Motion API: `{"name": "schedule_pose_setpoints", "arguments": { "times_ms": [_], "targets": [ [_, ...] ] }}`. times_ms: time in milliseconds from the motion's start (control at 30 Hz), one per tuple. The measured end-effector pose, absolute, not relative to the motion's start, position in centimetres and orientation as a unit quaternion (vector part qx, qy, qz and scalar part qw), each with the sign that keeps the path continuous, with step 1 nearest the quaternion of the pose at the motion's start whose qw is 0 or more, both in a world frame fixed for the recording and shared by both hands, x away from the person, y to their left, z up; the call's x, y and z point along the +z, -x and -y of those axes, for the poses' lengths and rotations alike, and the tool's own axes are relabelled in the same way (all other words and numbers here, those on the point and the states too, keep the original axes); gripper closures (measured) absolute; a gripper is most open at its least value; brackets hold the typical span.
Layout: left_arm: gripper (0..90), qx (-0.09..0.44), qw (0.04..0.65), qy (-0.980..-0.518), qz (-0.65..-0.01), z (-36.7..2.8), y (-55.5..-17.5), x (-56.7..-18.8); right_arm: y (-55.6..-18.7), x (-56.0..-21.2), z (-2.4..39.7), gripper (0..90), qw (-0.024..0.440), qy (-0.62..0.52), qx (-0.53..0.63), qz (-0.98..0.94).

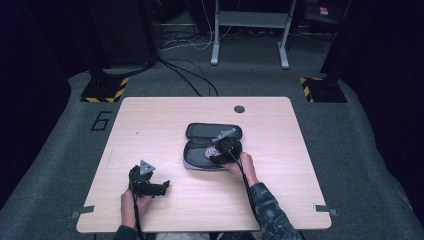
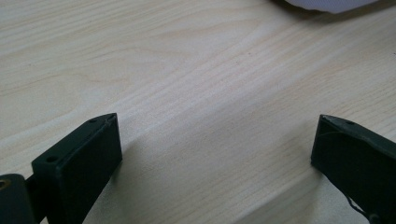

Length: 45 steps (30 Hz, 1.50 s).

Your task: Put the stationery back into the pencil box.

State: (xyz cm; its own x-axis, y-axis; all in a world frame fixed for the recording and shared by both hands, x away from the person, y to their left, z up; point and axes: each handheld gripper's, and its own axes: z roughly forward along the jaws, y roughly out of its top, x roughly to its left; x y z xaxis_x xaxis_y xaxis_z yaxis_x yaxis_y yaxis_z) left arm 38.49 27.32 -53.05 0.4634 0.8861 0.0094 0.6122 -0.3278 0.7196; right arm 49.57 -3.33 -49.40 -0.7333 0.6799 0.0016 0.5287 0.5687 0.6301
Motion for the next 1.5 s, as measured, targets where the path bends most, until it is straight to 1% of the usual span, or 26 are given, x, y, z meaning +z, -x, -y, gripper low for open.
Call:
{"name": "schedule_pose_setpoints", "arguments": {
  "times_ms": [33,100,133,267,367,500,667,933,967,1033,1300,1500],
  "targets": [
    [1.6,0.206,0.332,-0.788,-0.475,-27.3,-38.5,-53.1,-49.6,-49.4,3.4,38.8,0.125,-0.346,0.312,-0.876],
    [1.6,0.206,0.332,-0.789,-0.475,-27.3,-38.5,-53.1,-49.5,-49.2,3.5,35.1,0.122,-0.353,0.314,-0.873],
    [1.6,0.208,0.333,-0.787,-0.475,-27.3,-38.5,-53.1,-49.5,-49.1,3.6,30.4,0.121,-0.35,0.315,-0.874],
    [1.6,0.206,0.332,-0.789,-0.475,-27.3,-38.5,-53.1,-49.3,-48.7,4.0,19.9,0.116,-0.349,0.328,-0.87],
    [1.6,0.207,0.333,-0.787,-0.475,-27.3,-38.5,-53.1,-49.1,-48.3,4.4,15.5,0.112,-0.346,0.335,-0.869],
    [1.6,0.205,0.329,-0.792,-0.472,-27.4,-38.5,-53.0,-48.5,-47.4,4.8,12.9,0.112,-0.335,0.348,-0.868],
    [1.6,0.206,0.33,-0.791,-0.472,-27.4,-38.5,-53.0,-47.8,-46.5,5.5,7.4,0.109,-0.321,0.359,-0.87],
    [1.6,0.206,0.333,-0.788,-0.475,-27.3,-38.5,-53.1,-46.0,-45.1,7.4,2.6,0.113,-0.333,0.372,-0.859],
    [1.6,0.207,0.332,-0.788,-0.475,-27.3,-38.5,-53.1,-45.8,-45.0,7.6,2.3,0.121,-0.332,0.378,-0.856],
    [1.7,0.207,0.333,-0.788,-0.475,-27.3,-38.5,-53.1,-45.2,-44.6,8.1,2.1,0.121,-0.336,0.38,-0.854],
    [1.8,0.207,0.333,-0.788,-0.475,-27.3,-38.5,-53.1,-42.5,-43.6,11.1,2.3,0.147,-0.348,0.391,-0.84],
    [1.8,0.207,0.333,-0.788,-0.475,-27.3,-38.5,-53.1,-40.3,-44.0,13.9,2.8,0.162,-0.363,0.386,-0.832]
  ]
}}
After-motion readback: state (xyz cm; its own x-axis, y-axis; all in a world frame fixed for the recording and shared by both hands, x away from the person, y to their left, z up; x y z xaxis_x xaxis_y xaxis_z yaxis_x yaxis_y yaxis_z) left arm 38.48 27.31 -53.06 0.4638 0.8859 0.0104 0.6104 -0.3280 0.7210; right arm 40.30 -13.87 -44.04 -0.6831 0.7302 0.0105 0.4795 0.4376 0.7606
